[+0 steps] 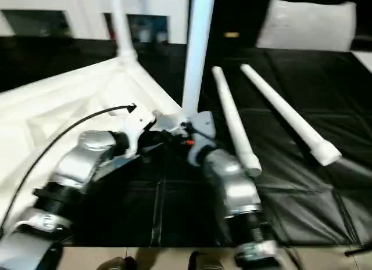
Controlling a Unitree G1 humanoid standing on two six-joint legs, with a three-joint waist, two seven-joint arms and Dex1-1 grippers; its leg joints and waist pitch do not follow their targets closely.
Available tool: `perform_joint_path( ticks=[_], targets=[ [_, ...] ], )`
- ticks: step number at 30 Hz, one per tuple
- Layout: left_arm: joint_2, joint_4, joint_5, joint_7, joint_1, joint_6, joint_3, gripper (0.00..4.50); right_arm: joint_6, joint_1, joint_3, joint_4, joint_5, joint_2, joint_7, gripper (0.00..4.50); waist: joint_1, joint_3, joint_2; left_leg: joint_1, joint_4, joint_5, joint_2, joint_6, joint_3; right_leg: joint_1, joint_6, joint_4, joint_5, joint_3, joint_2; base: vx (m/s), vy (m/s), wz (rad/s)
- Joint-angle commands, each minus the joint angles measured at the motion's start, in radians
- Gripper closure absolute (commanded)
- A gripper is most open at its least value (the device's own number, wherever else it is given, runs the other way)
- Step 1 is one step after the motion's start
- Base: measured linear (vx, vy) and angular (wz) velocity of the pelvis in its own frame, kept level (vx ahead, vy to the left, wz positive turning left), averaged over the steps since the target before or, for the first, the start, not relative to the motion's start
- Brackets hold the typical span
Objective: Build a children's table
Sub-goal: Rotate leg to tighten
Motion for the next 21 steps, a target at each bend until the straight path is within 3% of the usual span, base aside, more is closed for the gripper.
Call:
perform_joint_path(
  ticks=[1,6,10,12,21],
  targets=[
    [0.019,0.006,-0.038,-0.097,0.036,-0.062,-0.03,4.5,-0.025,-0.001,-0.027,-0.049,0.02,-0.068,0.055,0.52,0.005,-0.071,-0.005,0.009,-0.05,-0.073,0.052,0.141,-0.007,0.067,-0.272,-0.046,-0.093,0.048,-0.069,0.0,0.0,0.0],
    [0.095,0.056,-0.038,-0.238,0.028,-0.151,-0.058,4.5,0.022,0.026,0.026,-0.145,0.087,-0.25,0.331,0.12,0.013,-0.07,-0.009,0.01,-0.047,-0.079,0.051,0.152,-0.006,0.069,-0.262,-0.043,-0.085,0.05,-0.069,0.0,0.0,0.0],
    [0.143,0.118,-0.027,-0.303,0.004,-0.221,-0.079,4.5,0.06,0.036,0.024,-0.183,0.115,-0.338,0.444,0.06,0.017,-0.068,-0.013,0.015,-0.05,-0.132,0.052,0.12,-0.007,0.066,-0.239,-0.055,-0.211,0.049,-0.072,0.0,0.0,0.0],
    [0.165,0.139,-0.02,-0.337,-0.005,-0.254,-0.09,4.5,0.066,0.035,0.021,-0.184,0.118,-0.374,0.47,0.06,0.017,-0.068,-0.012,0.014,-0.051,-0.125,0.054,0.113,-0.008,0.066,-0.241,-0.053,-0.205,0.049,-0.072,0.0,0.0,0.0],
    [0.21,0.166,-0.07,-0.537,-0.015,-0.343,-0.123,4.5,0.028,-0.013,0.026,-0.116,0.103,-0.408,0.464,0.06,0.025,-0.074,-0.011,0.015,-0.046,-0.102,0.053,0.103,-0.004,0.065,-0.267,-0.044,-0.162,0.047,-0.072,0.0,0.0,0.0]
  ],
)
